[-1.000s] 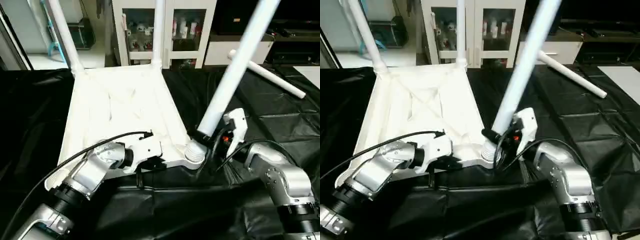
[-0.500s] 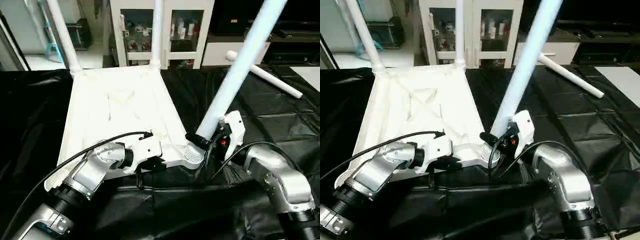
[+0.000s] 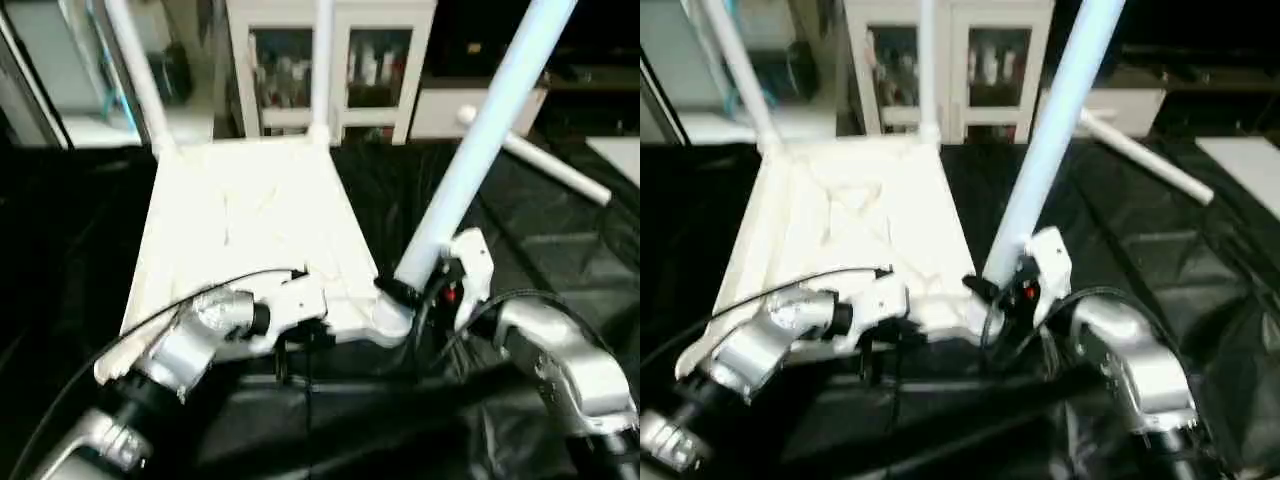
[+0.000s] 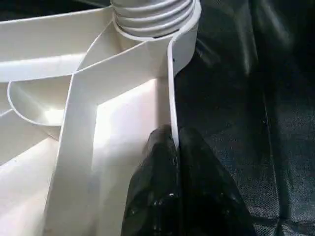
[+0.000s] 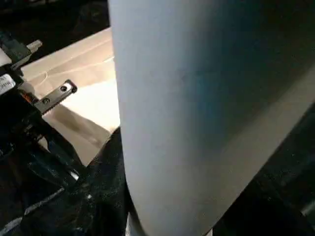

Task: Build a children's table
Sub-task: Insert table leg to table base

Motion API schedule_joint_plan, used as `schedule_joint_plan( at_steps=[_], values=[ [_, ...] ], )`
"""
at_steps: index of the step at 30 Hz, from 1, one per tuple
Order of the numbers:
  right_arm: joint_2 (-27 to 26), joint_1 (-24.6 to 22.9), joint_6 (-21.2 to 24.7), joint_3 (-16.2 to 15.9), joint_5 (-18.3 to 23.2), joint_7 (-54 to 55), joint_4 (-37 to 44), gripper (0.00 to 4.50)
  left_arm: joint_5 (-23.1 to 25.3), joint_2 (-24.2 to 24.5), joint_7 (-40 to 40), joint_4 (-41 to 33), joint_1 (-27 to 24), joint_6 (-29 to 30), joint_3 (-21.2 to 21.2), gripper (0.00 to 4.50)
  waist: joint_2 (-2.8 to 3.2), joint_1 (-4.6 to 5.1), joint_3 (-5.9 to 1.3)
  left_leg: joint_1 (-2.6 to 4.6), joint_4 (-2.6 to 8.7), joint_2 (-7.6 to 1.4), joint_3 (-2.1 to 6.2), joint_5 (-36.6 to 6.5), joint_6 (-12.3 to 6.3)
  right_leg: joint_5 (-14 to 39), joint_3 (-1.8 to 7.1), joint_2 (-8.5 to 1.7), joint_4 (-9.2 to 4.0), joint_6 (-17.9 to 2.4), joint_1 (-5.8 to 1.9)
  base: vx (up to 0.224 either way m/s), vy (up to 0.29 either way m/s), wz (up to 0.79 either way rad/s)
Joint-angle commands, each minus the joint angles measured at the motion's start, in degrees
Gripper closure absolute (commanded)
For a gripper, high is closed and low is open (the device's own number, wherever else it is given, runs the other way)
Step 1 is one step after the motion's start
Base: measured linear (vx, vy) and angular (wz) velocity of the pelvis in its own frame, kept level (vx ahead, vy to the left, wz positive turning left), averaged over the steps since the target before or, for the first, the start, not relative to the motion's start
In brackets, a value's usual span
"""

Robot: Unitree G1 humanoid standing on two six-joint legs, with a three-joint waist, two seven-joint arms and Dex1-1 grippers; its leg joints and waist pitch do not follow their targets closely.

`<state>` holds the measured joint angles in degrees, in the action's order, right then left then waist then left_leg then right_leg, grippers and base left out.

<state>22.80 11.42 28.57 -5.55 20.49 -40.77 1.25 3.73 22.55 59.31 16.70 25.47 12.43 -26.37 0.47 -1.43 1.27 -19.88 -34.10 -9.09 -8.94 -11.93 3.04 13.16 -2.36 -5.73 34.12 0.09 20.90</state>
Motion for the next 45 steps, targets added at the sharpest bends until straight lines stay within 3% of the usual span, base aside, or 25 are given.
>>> schedule_joint_plan(
  at_steps=[1,3,6,9,14,18,21,22,24,28,35,37,38,40,41,42,43,44,45],
  values=[
    [2.04,-3.76,4.42,-6.62,-5.35,-0.63,-6.27,2.65,0.99,0.16,-1.23,0.25,1.80,-0.80,0.83,4.50,0.28,0.79,-0.84,0.70,6.15,-3.44,1.47,-29.98,2.80,24.09,2.10,-2.51,-5.65,-6.69,0.52,0.000,0.000,0.00],
    [2.93,-3.93,3.37,-7.87,-6.29,-0.94,-6.34,2.65,1.04,0.12,-1.28,0.32,1.92,-0.75,0.88,4.50,0.08,0.85,-0.83,0.48,6.29,-3.45,1.57,-29.73,2.79,25.19,2.15,-2.48,-5.83,-5.50,0.47,0.000,0.000,0.00],
    [3.14,-4.49,2.74,-8.64,-6.53,-0.88,-5.90,2.65,1.08,0.03,-1.35,0.31,1.98,-0.70,0.92,4.50,0.12,0.77,-0.73,1.01,6.21,-3.46,1.52,-31.07,2.91,28.35,2.36,-2.51,-6.37,-4.53,1.09,0.000,0.000,0.00],
    [2.29,-5.34,1.93,-8.29,-6.62,-0.41,-6.10,2.65,1.02,-0.14,-1.56,0.37,2.02,-0.64,0.97,4.50,-0.07,0.73,-0.74,0.74,6.42,-3.52,1.71,-31.30,2.94,29.04,2.28,-2.56,-6.45,-3.91,0.89,0.000,0.000,0.00],
    [0.40,-6.49,-1.42,-6.66,-6.99,1.90,-8.00,2.65,1.14,-0.28,-1.84,0.56,2.08,-0.67,1.08,4.50,-0.05,0.71,-0.92,0.63,6.87,-3.64,1.55,-29.66,2.90,24.83,2.25,-2.41,-6.47,-4.69,0.67,0.000,0.000,0.00],
    [-0.37,-6.65,-3.22,-5.94,-7.00,2.46,-9.63,2.65,1.34,-0.36,-1.86,0.66,2.10,-0.72,1.23,4.50,-0.16,1.00,-0.70,0.82,6.84,-3.50,1.73,-32.37,3.03,29.47,2.06,-2.52,-6.99,-3.64,0.99,0.000,0.000,0.00],
    [-0.32,-6.76,-3.41,-6.09,-7.15,2.52,-9.87,2.65,1.30,-0.21,-1.70,0.47,2.08,-0.68,1.27,4.50,-0.06,1.22,-0.55,1.05,6.90,-3.56,1.96,-34.26,3.17,31.72,1.98,-2.50,-7.29,-2.90,1.29,0.000,0.000,0.00],
    [-0.37,-6.69,-3.59,-6.10,-7.22,2.54,-10.16,2.65,1.32,-0.20,-1.67,0.63,2.14,-0.78,1.25,4.50,0.31,1.28,-0.53,1.09,6.98,-3.55,2.12,-35.11,3.42,31.90,1.92,-2.50,-7.31,-2.72,1.29,0.000,0.000,0.00],
    [-0.54,-6.60,-3.97,-6.00,-7.35,2.71,-10.55,2.65,1.36,-0.20,-1.67,0.83,2.21,-0.91,1.22,4.50,0.08,1.51,-0.61,0.97,7.06,-3.59,2.12,-35.48,3.44,30.71,1.89,-2.45,-7.31,-2.83,1.24,0.000,0.000,0.00],
    [-1.08,-6.61,-4.97,-5.63,-7.63,3.47,-11.23,2.65,1.43,-0.10,-1.59,0.88,2.20,-1.03,1.28,4.50,0.20,1.66,-0.56,0.86,7.15,-3.61,2.10,-35.60,3.42,29.65,1.93,-2.43,-7.26,-3.31,1.23,0.000,0.000,0.00],
    [-3.23,-5.36,-7.88,-3.34,-8.71,8.57,-14.05,2.65,1.22,-0.15,-1.83,1.06,1.56,-0.65,1.67,4.50,0.42,2.19,-0.32,1.00,7.29,-3.47,2.50,-38.55,3.67,33.89,1.44,-2.54,-7.84,-1.92,1.43,0.000,0.000,0.00],
    [-3.83,-4.40,-8.51,-2.49,-9.20,10.58,-15.25,2.65,1.07,-0.39,-2.26,1.15,1.42,-0.28,1.92,4.50,0.68,2.47,-0.38,0.88,7.60,-3.51,2.71,-39.26,3.98,32.82,1.12,-2.48,-7.84,-1.85,1.09,0.000,0.000,0.00],
    [-5.19,-1.94,-9.44,-0.46,-9.82,15.05,-18.30,2.65,1.14,-1.38,-3.73,1.46,1.39,0.98,2.21,4.50,0.93,3.27,-0.22,0.81,7.82,-3.37,2.98,-41.43,4.54,31.98,0.51,-2.26,-7.78,-2.24,1.13,0.000,0.000,0.00],
    [-7.76,3.67,-10.98,3.59,-10.07,23.40,-25.03,2.65,1.83,-4.58,-8.06,2.88,2.16,3.50,2.66,4.50,1.24,3.88,0.01,1.02,8.14,-3.42,3.24,-44.24,4.93,32.18,-0.22,-1.92,-7.86,-1.99,1.02,-0.061,0.032,-0.12],
    [-8.06,4.49,-11.10,4.08,-9.97,24.36,-25.95,2.65,1.95,-5.19,-8.77,3.14,2.38,3.93,2.70,4.50,1.94,4.89,0.18,0.79,9.21,-3.52,3.65,-48.33,5.29,28.99,-2.03,-1.17,-7.42,-2.04,-0.19,-0.071,0.037,-0.14],
    [-8.28,5.07,-11.19,4.42,-9.90,25.05,-26.60,2.65,2.03,-5.63,-9.28,3.32,2.54,4.24,2.73,4.50,1.94,4.89,0.18,0.79,9.21,-3.52,3.65,-48.33,5.29,28.99,-2.03,-1.17,-7.42,-2.04,-0.19,-0.084,0.038,-0.12],
    [-9.19,7.74,-12.31,5.75,-9.74,27.95,-29.90,2.65,2.18,-8.30,-12.59,4.52,3.64,6.15,3.42,4.50,2.10,4.54,0.12,-0.97,11.64,-4.65,3.05,-50.94,4.70,19.39,-2.30,-0.78,-3.36,-3.11,-3.01,-0.124,0.006,0.03],
    [-9.27,7.97,-12.43,5.86,-9.73,28.18,-30.19,2.65,2.19,-8.53,-12.88,4.63,3.74,6.32,3.48,4.50,2.67,1.62,0.34,-3.56,15.83,-5.42,0.10,-52.89,4.86,14.59,-2.51,0.66,3.16,-3.99,-5.48,-0.124,0.006,0.03],
    [-9.96,10.46,-13.84,6.70,-9.88,30.90,-33.45,2.65,2.24,-11.79,-17.17,6.52,5.55,8.28,4.67,4.50,1.17,0.62,0.15,-3.04,16.00,-5.72,-1.41,-49.25,3.32,13.69,-0.90,0.64,4.13,-2.76,-4.82,-0.075,-0.081,0.24]
  ],
)
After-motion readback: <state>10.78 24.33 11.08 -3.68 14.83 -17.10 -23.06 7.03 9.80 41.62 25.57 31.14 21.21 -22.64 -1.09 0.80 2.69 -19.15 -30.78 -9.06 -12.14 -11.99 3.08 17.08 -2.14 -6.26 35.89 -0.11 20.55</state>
